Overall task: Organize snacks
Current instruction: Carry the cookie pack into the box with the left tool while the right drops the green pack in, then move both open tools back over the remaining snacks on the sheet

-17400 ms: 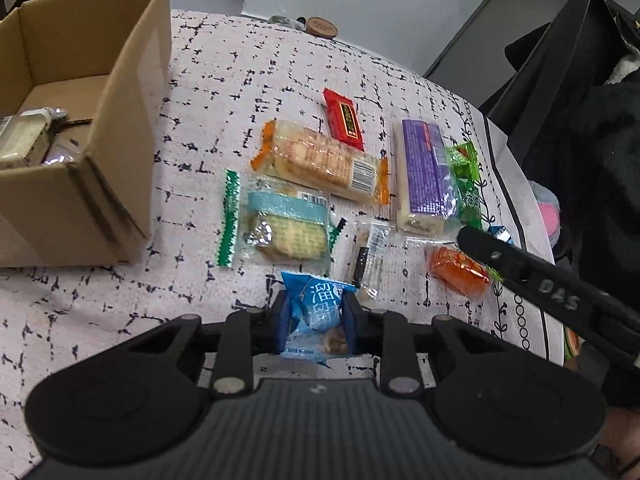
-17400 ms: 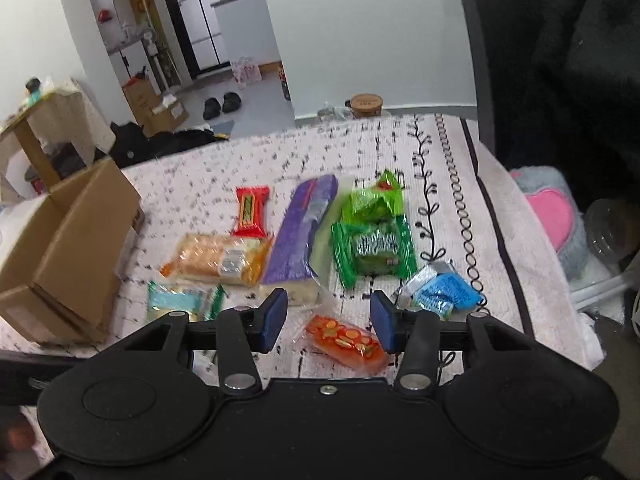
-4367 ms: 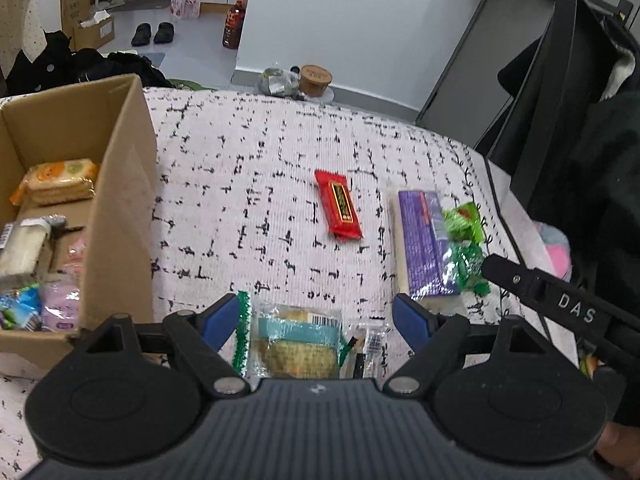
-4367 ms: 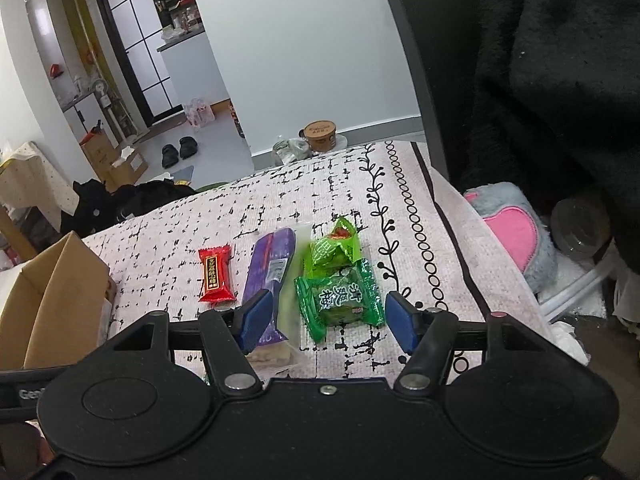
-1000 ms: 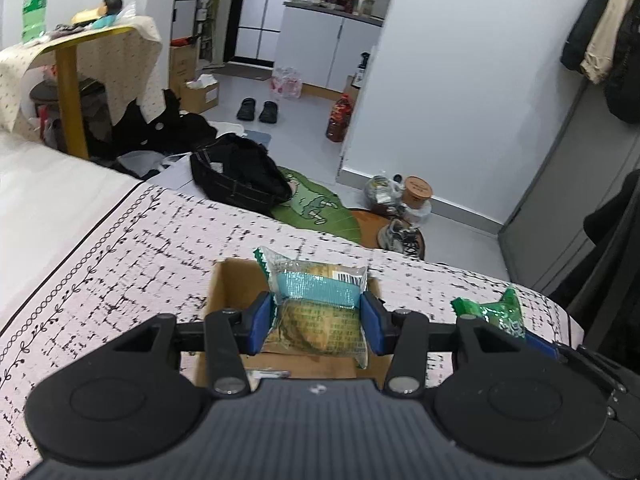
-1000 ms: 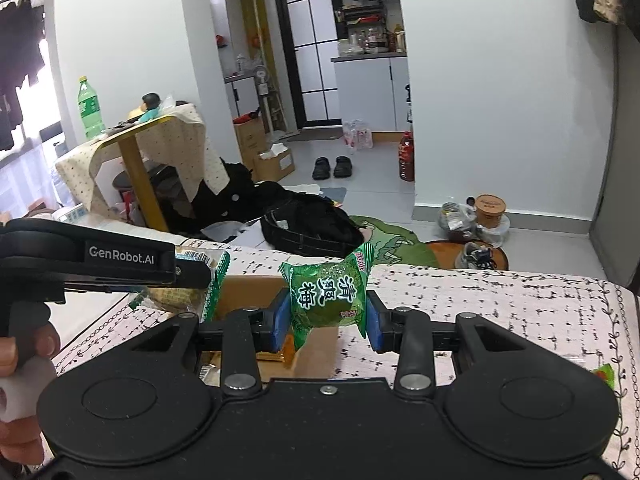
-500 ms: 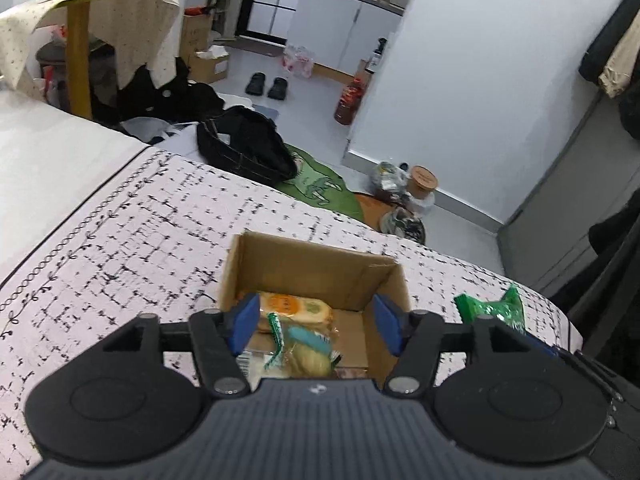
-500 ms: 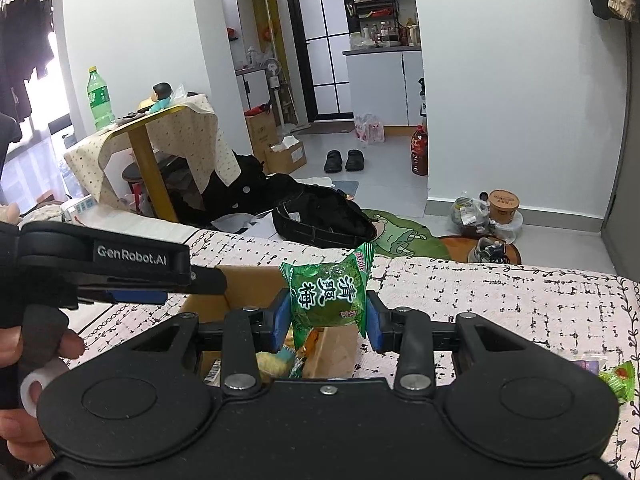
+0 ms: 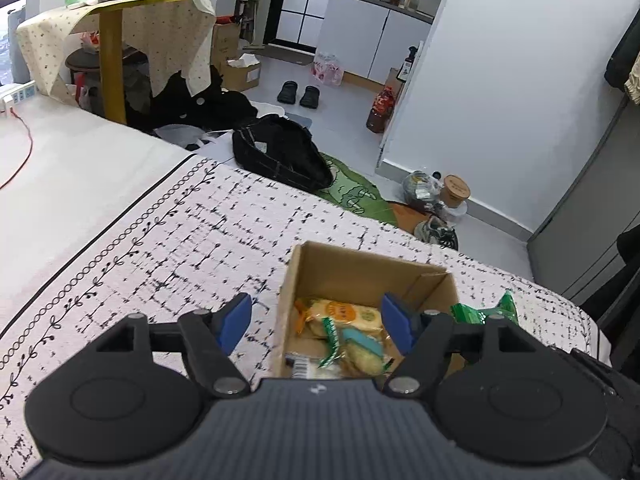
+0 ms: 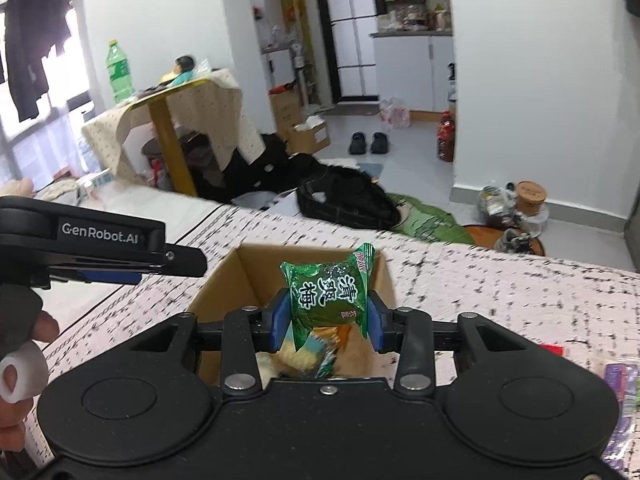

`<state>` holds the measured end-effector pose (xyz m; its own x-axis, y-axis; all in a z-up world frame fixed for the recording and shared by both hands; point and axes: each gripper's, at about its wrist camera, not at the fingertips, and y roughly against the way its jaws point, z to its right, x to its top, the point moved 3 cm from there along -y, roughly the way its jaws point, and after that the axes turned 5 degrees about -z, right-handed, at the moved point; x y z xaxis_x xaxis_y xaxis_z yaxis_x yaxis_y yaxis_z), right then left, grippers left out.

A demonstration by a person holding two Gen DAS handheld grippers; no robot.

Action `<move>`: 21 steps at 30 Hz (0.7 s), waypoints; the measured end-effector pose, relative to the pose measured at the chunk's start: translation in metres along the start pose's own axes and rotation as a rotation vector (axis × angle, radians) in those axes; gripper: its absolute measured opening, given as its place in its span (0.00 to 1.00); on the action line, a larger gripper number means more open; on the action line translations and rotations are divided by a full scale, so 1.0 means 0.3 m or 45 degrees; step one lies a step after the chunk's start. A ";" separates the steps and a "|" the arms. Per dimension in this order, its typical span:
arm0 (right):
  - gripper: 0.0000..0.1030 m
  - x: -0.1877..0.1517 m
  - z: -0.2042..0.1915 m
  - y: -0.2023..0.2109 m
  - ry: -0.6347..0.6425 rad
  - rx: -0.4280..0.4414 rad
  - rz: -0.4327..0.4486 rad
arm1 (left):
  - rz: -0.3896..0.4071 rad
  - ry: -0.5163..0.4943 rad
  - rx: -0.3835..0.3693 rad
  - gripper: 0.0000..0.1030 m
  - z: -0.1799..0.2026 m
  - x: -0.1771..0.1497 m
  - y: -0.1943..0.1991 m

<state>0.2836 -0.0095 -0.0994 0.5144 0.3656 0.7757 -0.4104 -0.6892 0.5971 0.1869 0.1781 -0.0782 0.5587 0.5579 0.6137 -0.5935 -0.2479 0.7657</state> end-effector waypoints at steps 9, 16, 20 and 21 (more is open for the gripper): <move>0.63 -0.010 0.049 0.076 -0.072 -0.042 0.034 | -0.026 -0.011 -0.004 0.77 0.013 -0.029 0.007; 0.69 -0.050 0.123 0.139 -0.158 -0.079 0.047 | -0.027 -0.049 -0.015 0.84 0.077 -0.062 0.030; 0.76 -0.078 0.169 0.187 -0.199 -0.109 0.068 | -0.033 -0.060 -0.034 0.86 0.112 -0.087 0.036; 0.78 -0.086 0.185 0.202 -0.214 -0.115 0.072 | -0.031 -0.066 -0.037 0.89 0.122 -0.095 0.038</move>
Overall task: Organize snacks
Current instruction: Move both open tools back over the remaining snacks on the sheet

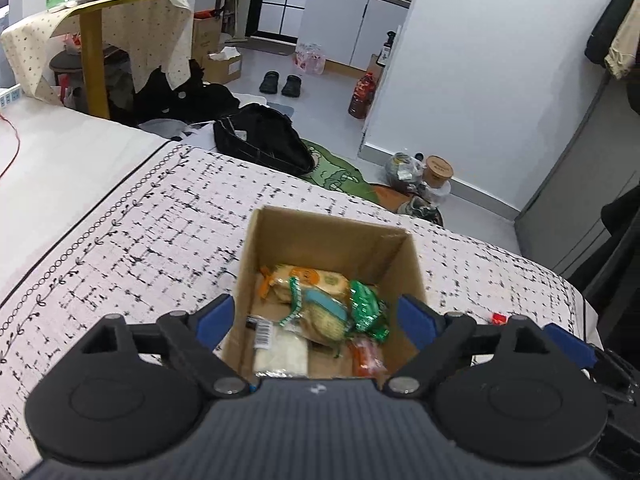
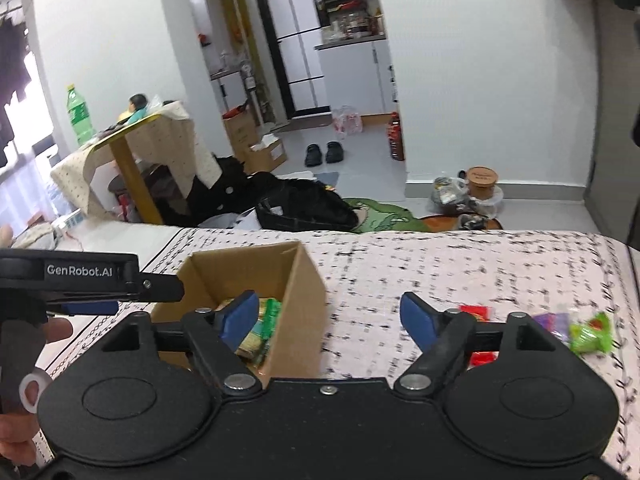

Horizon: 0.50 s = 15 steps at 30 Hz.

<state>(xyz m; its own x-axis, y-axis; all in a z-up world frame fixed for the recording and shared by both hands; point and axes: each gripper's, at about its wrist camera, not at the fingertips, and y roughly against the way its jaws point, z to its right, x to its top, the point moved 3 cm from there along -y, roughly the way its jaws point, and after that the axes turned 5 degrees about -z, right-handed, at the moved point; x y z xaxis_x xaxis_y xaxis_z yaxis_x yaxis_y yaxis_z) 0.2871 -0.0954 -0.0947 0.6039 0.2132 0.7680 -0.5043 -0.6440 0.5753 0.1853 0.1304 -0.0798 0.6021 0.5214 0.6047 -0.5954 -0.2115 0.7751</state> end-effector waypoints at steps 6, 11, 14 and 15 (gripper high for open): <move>0.87 -0.032 0.109 0.070 -0.091 -0.044 0.026 | 0.020 -0.049 -0.033 1.00 0.073 -0.039 0.011; 0.89 -0.065 0.172 0.111 -0.125 -0.069 0.032 | 0.031 -0.079 -0.084 1.00 0.133 -0.069 0.024; 0.89 -0.089 0.206 0.134 -0.140 -0.085 0.033 | 0.038 -0.092 -0.109 1.00 0.163 -0.085 0.029; 0.89 -0.095 0.212 0.143 -0.140 -0.092 0.034 | 0.038 -0.093 -0.120 1.00 0.173 -0.089 0.030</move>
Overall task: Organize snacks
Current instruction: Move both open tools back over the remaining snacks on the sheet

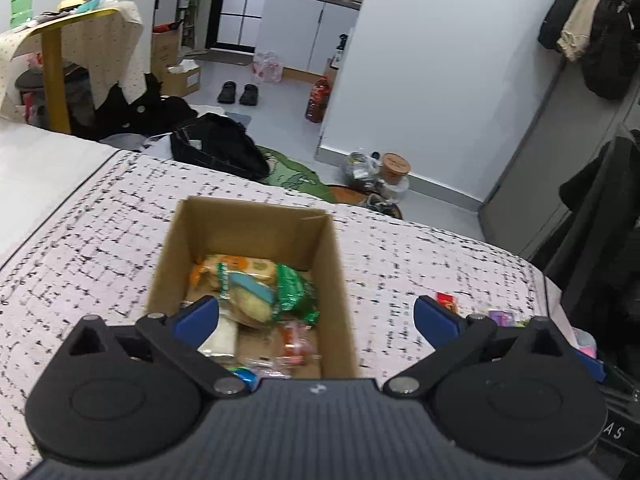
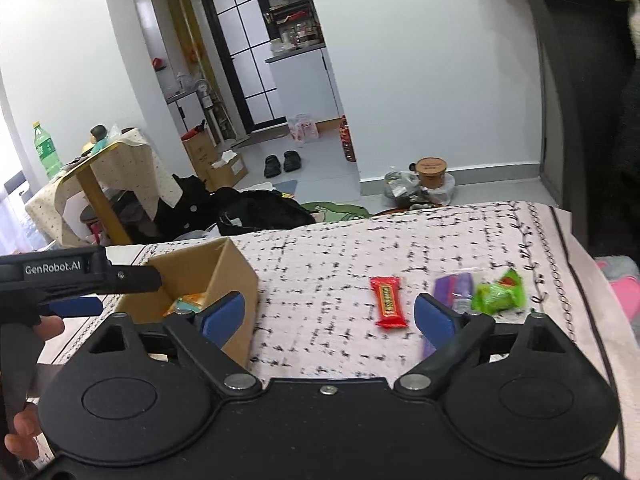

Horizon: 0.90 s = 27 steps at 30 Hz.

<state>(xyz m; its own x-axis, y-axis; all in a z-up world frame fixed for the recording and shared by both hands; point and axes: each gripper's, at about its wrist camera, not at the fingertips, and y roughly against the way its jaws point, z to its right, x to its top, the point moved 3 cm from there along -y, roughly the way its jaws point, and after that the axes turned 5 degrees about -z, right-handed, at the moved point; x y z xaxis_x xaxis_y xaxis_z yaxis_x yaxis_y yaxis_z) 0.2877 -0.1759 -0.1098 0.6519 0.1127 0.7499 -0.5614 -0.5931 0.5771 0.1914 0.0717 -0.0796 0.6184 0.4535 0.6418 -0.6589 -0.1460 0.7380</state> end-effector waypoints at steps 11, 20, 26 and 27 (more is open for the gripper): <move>0.89 -0.023 0.091 0.057 -0.051 -0.054 0.020 | -0.013 -0.015 -0.065 1.00 0.082 -0.039 -0.007; 0.89 -0.062 0.183 0.110 -0.110 -0.129 0.017 | -0.096 -0.062 -0.143 1.00 0.175 -0.098 -0.047; 0.87 -0.077 0.236 0.133 -0.147 -0.178 0.022 | -0.123 -0.097 -0.181 1.00 0.234 -0.140 -0.073; 0.85 -0.081 0.245 0.133 -0.151 -0.185 0.020 | -0.127 -0.101 -0.188 1.00 0.240 -0.148 -0.078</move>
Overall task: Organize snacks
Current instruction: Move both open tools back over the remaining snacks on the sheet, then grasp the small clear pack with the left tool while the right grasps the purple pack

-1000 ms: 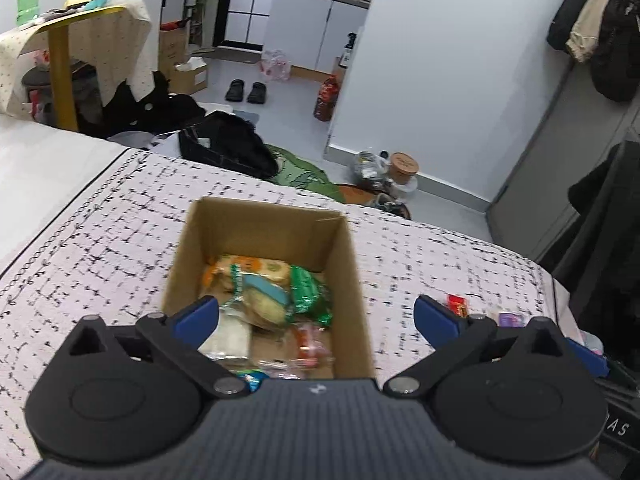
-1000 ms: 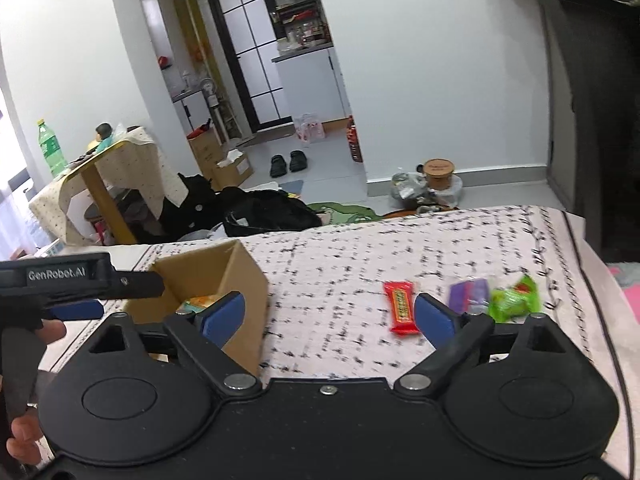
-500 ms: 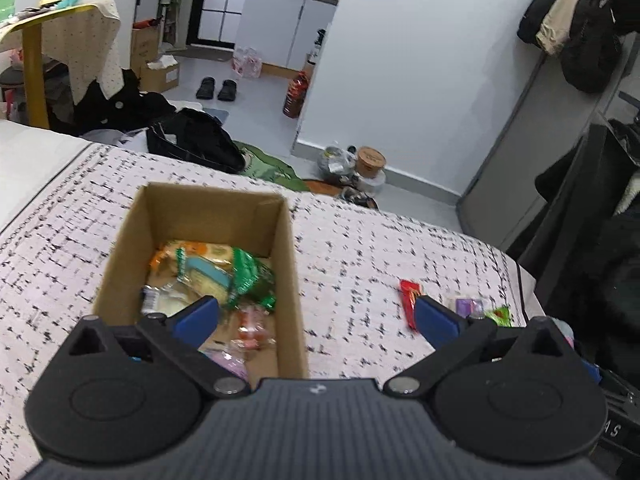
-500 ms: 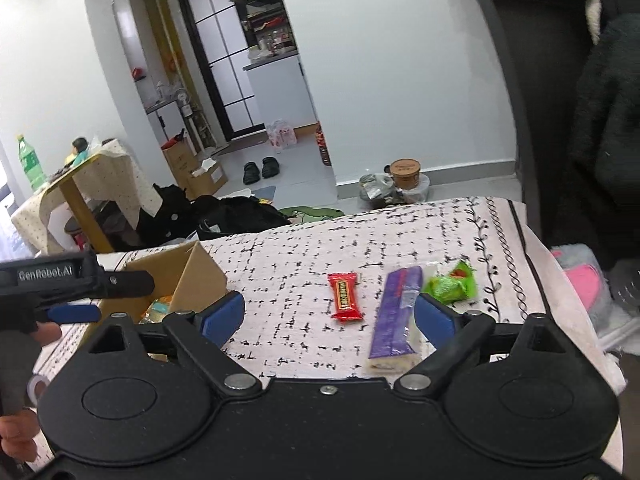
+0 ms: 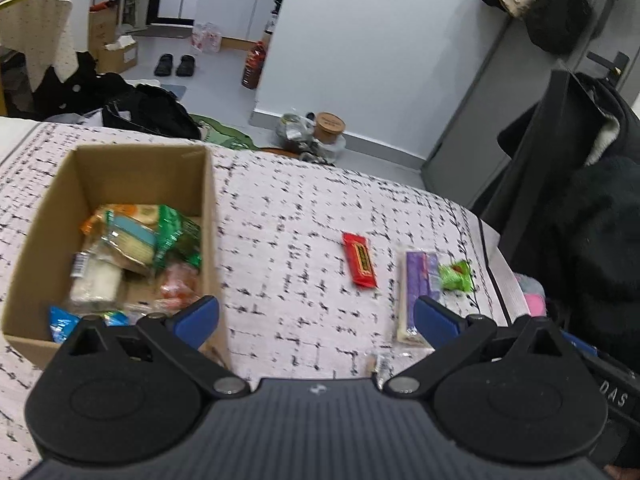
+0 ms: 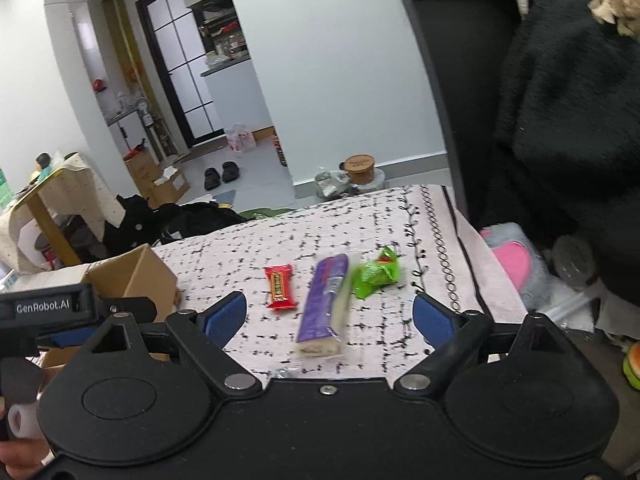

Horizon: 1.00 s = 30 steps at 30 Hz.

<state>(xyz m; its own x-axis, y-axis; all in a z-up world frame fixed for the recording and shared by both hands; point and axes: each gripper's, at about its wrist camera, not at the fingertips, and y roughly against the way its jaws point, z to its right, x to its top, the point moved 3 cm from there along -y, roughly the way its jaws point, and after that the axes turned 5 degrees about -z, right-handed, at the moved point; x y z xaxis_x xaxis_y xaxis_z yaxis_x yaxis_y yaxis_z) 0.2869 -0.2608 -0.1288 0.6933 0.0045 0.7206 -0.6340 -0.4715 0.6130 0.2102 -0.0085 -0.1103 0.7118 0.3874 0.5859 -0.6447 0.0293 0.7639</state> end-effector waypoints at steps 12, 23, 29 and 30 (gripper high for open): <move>0.71 -0.032 0.040 -0.019 -0.012 -0.028 -0.062 | -0.090 -0.014 -0.094 0.74 0.052 -0.064 -0.108; 0.61 -0.043 0.076 -0.037 -0.013 -0.062 -0.101 | -0.201 -0.022 -0.171 0.49 0.113 -0.115 -0.225; 0.59 -0.035 0.084 -0.055 -0.012 -0.069 -0.113 | -0.261 -0.017 -0.180 0.42 0.128 -0.144 -0.294; 0.58 -0.036 0.085 -0.059 -0.010 -0.070 -0.116 | -0.268 -0.015 -0.179 0.41 0.127 -0.146 -0.304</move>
<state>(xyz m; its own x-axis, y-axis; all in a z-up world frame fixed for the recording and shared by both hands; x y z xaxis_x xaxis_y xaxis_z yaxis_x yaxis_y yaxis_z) 0.2995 -0.2751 -0.1557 0.7513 0.0379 0.6589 -0.5861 -0.4205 0.6926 0.2485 -0.0633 -0.1954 0.8373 0.3484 0.4214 -0.5136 0.2364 0.8249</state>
